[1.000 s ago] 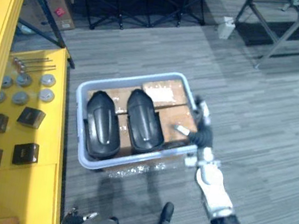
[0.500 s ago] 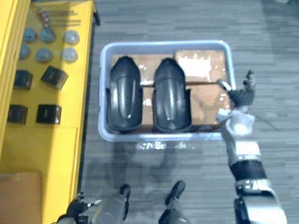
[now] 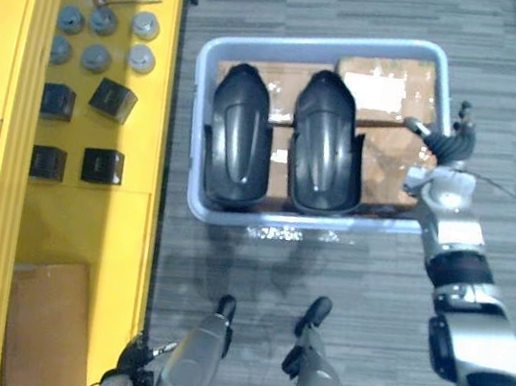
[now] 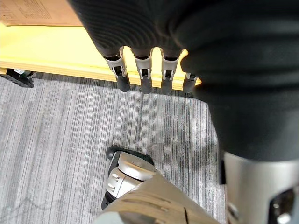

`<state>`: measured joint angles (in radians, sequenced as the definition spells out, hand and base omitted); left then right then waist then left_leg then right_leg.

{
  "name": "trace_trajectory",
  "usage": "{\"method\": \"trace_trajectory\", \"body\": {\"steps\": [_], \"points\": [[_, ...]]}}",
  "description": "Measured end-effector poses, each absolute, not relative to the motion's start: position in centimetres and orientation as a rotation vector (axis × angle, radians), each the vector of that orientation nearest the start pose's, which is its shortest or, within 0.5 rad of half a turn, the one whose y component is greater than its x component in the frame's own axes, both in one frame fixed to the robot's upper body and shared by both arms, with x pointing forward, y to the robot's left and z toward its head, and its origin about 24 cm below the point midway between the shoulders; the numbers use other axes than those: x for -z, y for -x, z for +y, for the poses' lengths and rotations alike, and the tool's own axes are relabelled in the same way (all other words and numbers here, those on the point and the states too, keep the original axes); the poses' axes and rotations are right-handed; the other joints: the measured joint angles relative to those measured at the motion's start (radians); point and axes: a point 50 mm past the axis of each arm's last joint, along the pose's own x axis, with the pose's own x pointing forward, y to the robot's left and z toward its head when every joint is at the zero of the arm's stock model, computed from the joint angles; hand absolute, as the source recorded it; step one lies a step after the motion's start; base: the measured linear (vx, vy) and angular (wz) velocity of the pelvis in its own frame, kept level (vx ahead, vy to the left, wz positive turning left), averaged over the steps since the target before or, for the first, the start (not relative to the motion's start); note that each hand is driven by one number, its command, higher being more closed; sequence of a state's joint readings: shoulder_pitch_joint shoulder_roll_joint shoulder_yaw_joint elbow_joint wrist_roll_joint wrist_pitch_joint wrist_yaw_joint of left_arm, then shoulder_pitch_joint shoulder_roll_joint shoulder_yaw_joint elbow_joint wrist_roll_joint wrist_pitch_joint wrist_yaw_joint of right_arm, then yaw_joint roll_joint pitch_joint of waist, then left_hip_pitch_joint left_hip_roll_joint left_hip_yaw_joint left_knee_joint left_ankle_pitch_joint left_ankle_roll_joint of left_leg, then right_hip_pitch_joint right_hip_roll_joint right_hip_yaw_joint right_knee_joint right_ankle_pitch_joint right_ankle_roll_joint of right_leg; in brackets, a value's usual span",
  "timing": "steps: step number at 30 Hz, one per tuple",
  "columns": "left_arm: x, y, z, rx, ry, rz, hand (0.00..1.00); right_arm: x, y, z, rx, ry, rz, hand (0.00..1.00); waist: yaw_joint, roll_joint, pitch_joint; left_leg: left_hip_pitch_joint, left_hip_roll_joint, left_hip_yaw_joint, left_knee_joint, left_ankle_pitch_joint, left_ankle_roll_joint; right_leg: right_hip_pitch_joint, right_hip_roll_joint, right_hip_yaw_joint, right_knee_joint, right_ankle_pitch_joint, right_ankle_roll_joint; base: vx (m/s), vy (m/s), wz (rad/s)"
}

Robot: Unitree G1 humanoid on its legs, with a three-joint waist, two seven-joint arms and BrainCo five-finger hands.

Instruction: Walk over and take plastic housings, then place them on the shelf

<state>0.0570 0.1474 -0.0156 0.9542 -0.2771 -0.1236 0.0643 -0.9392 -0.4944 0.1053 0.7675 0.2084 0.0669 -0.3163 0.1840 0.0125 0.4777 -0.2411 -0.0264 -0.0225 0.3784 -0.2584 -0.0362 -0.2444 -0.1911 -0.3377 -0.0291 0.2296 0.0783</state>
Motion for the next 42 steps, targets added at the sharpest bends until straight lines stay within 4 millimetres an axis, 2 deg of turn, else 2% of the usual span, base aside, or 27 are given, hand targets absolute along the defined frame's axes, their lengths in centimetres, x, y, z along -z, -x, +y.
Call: {"method": "trace_trajectory", "body": {"steps": [6,15,28,29,34,37,42], "points": [[14.0,-13.3,20.9,-0.264,0.070,0.868,0.00,-18.9,-40.0,-22.5,0.268,0.358,-0.128,0.00,0.000,0.000,0.000,-0.008,0.000,-0.021,0.001,0.000,0.000,0.000,0.000,-0.016,0.003,-0.002,-0.002,-0.02,-0.007,0.08],[14.0,-13.7,20.5,-0.230,0.052,0.868,0.00,-17.7,-40.2,-21.3,0.139,0.489,-0.071,0.00,0.023,-0.001,0.001,-0.035,0.001,-0.028,0.007,0.000,0.000,-0.020,0.000,-0.023,0.006,-0.003,-0.004,-0.01,-0.003,0.03],[14.0,-13.7,20.4,-0.245,0.044,0.870,0.00,-16.0,-40.2,-22.6,0.228,0.551,0.065,0.00,0.025,0.004,0.004,-0.054,0.001,-0.046,0.010,0.003,0.001,-0.034,-0.002,-0.045,0.022,-0.007,-0.008,0.00,-0.002,0.03],[14.0,-13.7,20.4,-0.244,0.044,0.869,0.00,-16.2,-40.3,-22.6,0.231,0.551,0.062,1.00,0.025,0.006,0.005,-0.058,0.001,-0.046,0.011,0.003,0.002,-0.039,-0.003,-0.045,0.024,-0.007,-0.009,-0.01,0.004,0.03],[14.0,-13.8,20.1,-0.261,0.070,0.865,0.00,-17.4,-40.4,-23.5,0.284,0.611,0.048,1.00,0.026,0.022,0.017,-0.060,-0.001,-0.046,0.009,0.007,0.002,-0.043,-0.006,-0.046,0.026,-0.008,-0.009,0.00,0.000,0.00],[14.0,-13.8,20.1,-0.259,0.072,0.866,0.00,-17.3,-40.3,-24.3,0.298,0.694,0.074,1.00,0.027,0.023,0.017,-0.062,-0.001,-0.047,-0.005,0.019,-0.001,-0.053,-0.015,-0.048,0.034,-0.012,-0.013,0.00,0.002,0.02],[13.9,-14.3,19.5,-0.235,0.072,0.846,0.00,-16.9,-40.3,-24.3,0.279,0.893,0.104,1.00,0.031,0.052,0.032,-0.076,0.000,-0.058,-0.009,0.029,-0.006,-0.060,-0.016,-0.067,0.038,-0.020,-0.015,-0.02,-0.026,0.08]]}}
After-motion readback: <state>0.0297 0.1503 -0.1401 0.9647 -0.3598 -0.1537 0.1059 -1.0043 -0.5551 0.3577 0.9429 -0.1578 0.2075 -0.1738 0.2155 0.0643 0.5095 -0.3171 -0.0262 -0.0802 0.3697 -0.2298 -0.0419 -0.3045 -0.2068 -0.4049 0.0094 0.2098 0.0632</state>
